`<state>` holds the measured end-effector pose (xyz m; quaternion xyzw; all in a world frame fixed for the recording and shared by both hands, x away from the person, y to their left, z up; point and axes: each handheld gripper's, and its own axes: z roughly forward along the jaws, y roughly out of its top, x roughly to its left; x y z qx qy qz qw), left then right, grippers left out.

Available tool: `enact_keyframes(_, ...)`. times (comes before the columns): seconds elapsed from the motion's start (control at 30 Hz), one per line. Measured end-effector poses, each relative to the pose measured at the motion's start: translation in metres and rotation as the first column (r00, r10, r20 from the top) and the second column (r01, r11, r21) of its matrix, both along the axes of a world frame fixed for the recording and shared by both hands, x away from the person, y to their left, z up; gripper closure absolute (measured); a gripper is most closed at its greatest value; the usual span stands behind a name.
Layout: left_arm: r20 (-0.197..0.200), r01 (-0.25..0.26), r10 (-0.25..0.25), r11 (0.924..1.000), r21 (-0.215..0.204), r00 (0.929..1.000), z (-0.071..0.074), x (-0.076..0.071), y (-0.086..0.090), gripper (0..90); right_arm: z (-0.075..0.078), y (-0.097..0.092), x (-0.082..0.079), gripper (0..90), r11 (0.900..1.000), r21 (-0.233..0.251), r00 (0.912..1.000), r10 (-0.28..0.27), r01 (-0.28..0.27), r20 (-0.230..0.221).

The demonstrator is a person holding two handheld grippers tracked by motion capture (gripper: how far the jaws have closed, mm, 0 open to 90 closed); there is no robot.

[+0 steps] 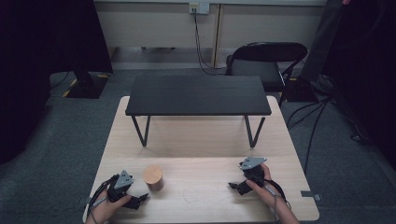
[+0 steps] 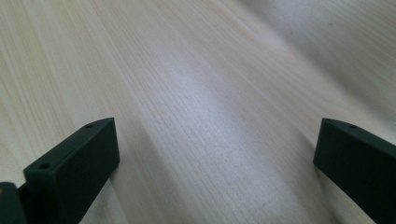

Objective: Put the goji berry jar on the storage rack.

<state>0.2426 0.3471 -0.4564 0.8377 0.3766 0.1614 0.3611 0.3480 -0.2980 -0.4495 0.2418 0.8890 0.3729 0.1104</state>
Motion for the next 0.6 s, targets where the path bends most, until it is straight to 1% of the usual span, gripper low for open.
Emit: enact_keyframes(0.6,-0.001,-0.009,0.009,1.0,-0.002,1.0,-0.0001,-0.0011,-0.0008,0.0,0.0,0.0,0.0001,0.0,1.0,0.0,1.0,0.0,0.0,0.0)
